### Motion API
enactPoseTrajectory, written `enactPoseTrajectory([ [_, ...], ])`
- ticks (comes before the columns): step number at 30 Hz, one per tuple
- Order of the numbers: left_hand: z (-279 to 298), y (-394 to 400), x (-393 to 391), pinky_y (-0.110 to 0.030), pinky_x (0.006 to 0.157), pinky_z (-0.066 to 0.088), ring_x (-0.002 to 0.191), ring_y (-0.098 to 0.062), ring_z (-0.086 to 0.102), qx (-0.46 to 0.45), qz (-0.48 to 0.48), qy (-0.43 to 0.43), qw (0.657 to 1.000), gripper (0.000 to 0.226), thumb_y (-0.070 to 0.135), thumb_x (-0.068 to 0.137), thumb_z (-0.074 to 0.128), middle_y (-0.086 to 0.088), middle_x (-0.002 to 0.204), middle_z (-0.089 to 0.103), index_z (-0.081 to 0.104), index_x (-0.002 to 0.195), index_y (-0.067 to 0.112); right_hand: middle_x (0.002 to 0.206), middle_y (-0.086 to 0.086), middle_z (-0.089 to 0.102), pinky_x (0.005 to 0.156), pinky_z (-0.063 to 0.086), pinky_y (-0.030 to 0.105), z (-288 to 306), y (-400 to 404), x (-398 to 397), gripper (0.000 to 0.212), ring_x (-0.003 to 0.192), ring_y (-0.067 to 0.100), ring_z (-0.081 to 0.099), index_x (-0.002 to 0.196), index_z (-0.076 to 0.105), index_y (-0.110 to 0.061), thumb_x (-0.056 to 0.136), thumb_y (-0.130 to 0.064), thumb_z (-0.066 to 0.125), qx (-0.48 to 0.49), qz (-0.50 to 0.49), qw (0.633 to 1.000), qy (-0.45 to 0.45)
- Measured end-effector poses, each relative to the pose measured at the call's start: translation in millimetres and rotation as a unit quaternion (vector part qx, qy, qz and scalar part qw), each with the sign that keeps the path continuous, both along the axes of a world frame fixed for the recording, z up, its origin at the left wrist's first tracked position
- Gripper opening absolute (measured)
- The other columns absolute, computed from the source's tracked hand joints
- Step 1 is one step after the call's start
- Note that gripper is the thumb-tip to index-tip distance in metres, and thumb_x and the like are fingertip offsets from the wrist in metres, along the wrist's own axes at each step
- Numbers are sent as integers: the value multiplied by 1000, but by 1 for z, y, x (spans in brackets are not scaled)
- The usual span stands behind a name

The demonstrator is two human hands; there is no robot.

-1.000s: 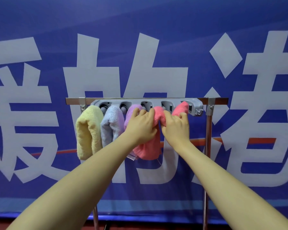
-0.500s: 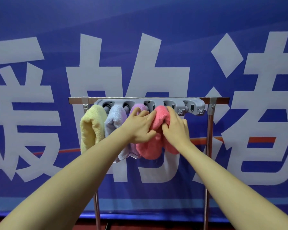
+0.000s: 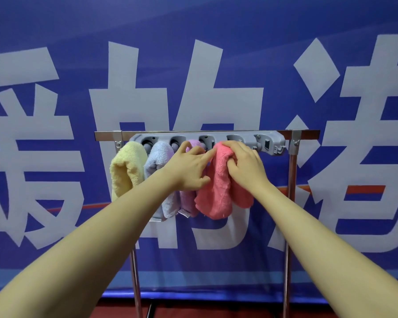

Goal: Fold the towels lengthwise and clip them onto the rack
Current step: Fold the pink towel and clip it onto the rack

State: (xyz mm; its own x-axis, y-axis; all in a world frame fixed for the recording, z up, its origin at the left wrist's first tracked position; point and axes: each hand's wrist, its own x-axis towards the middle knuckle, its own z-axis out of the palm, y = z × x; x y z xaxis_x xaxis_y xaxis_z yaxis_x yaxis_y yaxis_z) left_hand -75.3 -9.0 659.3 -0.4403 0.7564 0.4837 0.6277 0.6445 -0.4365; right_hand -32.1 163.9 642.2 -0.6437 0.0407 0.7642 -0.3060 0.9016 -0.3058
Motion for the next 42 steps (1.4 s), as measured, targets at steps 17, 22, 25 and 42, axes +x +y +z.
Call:
enactPoseTrajectory([
  [17,-27,-18,3,-47,89,29,115,-35,53,11,23,93,995,37,10,50,64,-6,122,60,70,85,21,134,6,53,97,23,40,-56,-39,3,88,120,25,51,138,24,-15,73,-60,63,-177,-143,973,-25],
  [22,-36,-11,3,-46,90,26,116,-30,38,52,-17,148,987,35,13,70,34,-3,110,66,68,68,21,111,6,65,90,25,38,-57,-36,-3,58,101,26,60,122,35,-12,78,-37,65,-148,-188,971,-22],
  [25,-38,-13,3,-47,93,33,116,-35,49,72,-22,139,987,31,14,70,35,-5,109,66,66,68,20,101,4,62,85,28,36,-58,-24,-3,39,94,25,58,112,41,-10,80,-21,61,-82,-209,974,-2],
  [42,-24,-5,24,-38,105,21,135,-25,26,268,-56,-74,959,65,35,69,25,-7,145,36,51,124,13,146,-5,36,107,27,30,-43,-18,8,63,133,13,35,142,33,-25,88,-55,42,-177,89,979,50],
])
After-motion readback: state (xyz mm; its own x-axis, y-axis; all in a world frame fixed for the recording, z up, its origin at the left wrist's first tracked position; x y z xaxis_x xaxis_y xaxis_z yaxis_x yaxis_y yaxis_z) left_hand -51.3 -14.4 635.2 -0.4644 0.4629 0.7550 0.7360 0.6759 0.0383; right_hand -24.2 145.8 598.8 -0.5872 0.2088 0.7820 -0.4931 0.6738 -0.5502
